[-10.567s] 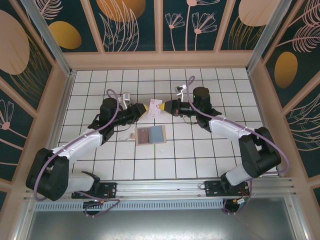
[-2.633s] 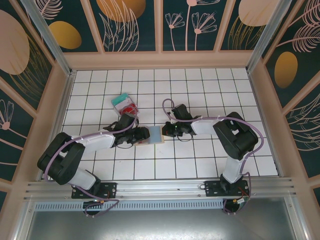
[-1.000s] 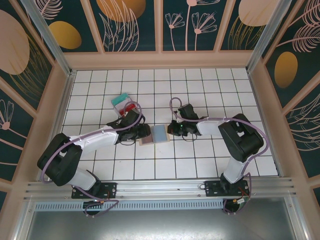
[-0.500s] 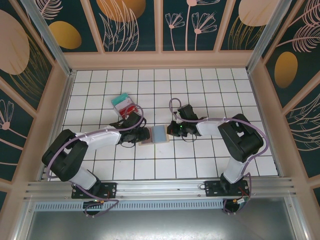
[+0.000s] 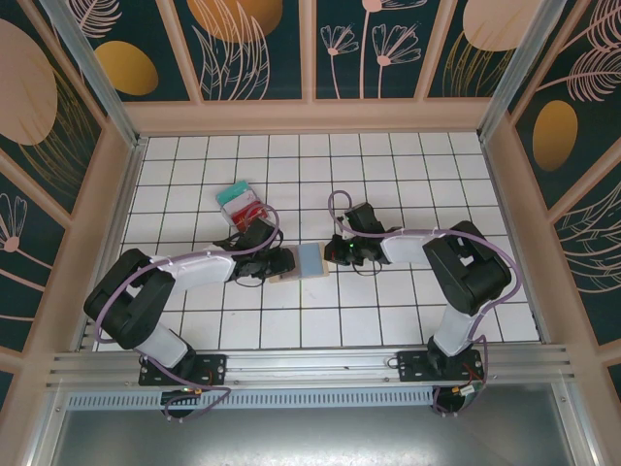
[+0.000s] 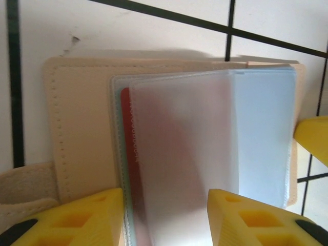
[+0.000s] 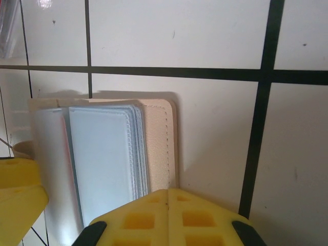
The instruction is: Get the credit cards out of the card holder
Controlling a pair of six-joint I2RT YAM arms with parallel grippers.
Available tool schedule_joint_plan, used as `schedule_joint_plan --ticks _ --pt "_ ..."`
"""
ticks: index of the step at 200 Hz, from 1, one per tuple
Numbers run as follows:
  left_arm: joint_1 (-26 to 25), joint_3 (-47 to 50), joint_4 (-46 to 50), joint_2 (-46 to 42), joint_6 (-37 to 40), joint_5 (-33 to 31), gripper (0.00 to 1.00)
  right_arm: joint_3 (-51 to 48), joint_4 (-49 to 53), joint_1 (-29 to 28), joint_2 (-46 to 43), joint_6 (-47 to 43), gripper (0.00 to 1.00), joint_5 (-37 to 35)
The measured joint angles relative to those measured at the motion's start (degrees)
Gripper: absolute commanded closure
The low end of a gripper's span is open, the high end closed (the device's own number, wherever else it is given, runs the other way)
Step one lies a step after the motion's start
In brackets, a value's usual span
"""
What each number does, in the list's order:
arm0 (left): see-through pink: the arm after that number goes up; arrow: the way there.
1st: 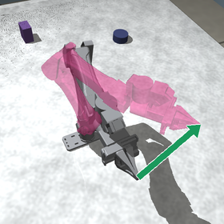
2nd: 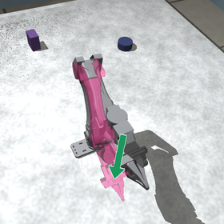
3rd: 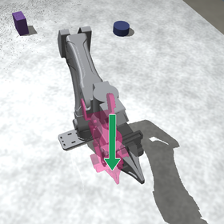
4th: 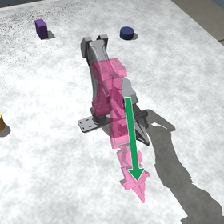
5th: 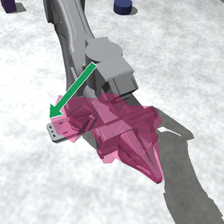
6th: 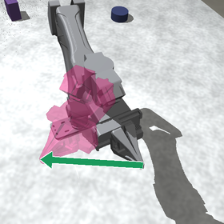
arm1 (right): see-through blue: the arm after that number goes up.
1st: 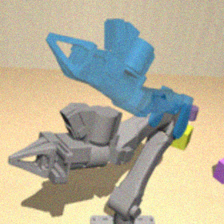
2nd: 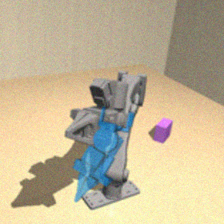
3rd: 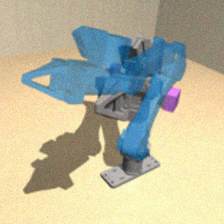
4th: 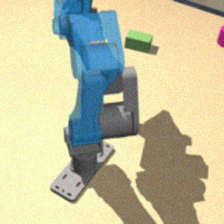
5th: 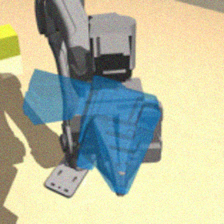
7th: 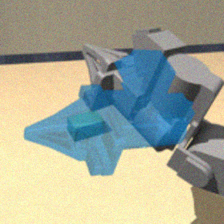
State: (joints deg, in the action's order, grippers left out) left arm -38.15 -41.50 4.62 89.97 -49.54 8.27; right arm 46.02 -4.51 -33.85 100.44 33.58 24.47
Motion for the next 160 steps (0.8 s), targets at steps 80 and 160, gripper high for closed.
schedule_joint_plan --ticks 80,160 --pt "0.0 0.2 -3.0 -1.2 1.7 3.9 0.12 0.0 0.0 0.0 0.0 0.0 1.00 0.0" --pt "0.0 -0.8 -4.2 -4.5 3.0 6.4 0.07 0.0 0.0 0.0 0.0 0.2 1.00 0.0"
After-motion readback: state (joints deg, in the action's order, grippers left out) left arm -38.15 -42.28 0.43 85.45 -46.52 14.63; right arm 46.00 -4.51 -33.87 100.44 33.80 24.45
